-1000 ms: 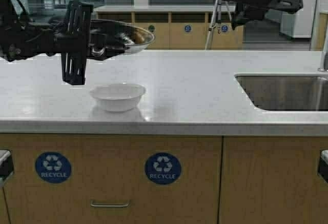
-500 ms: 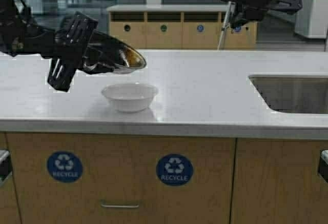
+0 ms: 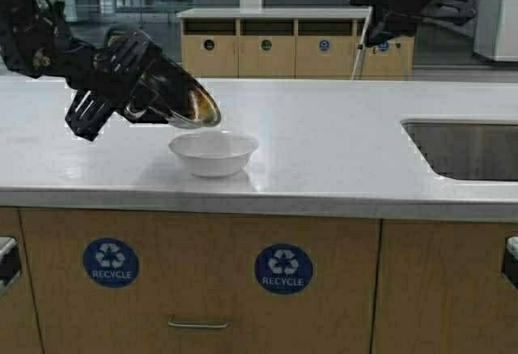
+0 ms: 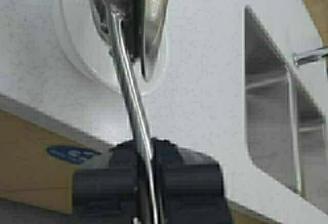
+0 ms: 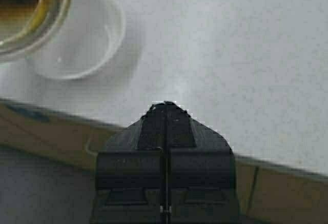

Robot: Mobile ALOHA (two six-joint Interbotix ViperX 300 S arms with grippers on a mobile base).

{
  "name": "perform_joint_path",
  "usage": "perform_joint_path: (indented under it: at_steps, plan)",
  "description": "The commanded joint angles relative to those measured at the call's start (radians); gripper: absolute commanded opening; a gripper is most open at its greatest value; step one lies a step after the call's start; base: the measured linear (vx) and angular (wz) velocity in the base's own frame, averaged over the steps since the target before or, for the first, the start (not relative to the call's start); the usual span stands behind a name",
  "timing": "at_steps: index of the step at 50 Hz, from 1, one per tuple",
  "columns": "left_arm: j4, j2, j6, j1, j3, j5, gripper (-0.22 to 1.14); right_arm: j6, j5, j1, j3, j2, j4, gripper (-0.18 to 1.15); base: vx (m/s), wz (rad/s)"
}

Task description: Add oil to the pan and cook the shrimp and serve it

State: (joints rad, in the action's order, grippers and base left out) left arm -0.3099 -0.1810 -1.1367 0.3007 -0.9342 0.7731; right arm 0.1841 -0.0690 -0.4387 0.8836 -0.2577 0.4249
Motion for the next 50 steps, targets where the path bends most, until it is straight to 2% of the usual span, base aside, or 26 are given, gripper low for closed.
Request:
perform_joint_path:
  at_steps: [1,10,32,42,50]
  plan:
    - [0.023,0.084,0.084,0.002,0.044,-0.020,0.04,-0.002,-0.003,-0.002,-0.018,-0.009,0.002,0.05,0.00,0.00]
    - [0.037,0.101,0.183,0.002,0.069,-0.094,0.04,-0.002,-0.003,-0.002,-0.018,-0.009,0.003,0.05,0.00,0.00]
    - [0.103,0.092,0.250,0.002,0.097,-0.106,0.04,-0.003,-0.003,-0.005,-0.015,-0.017,0.003,0.05,0.00,0.00]
    - [0.137,0.086,0.196,0.002,0.087,-0.087,0.04,-0.003,-0.003,-0.005,-0.018,-0.017,0.005,0.05,0.00,0.00]
    - [0.150,0.055,0.097,0.000,0.075,0.035,0.04,-0.002,-0.003,-0.005,-0.017,-0.017,0.005,0.05,0.00,0.00]
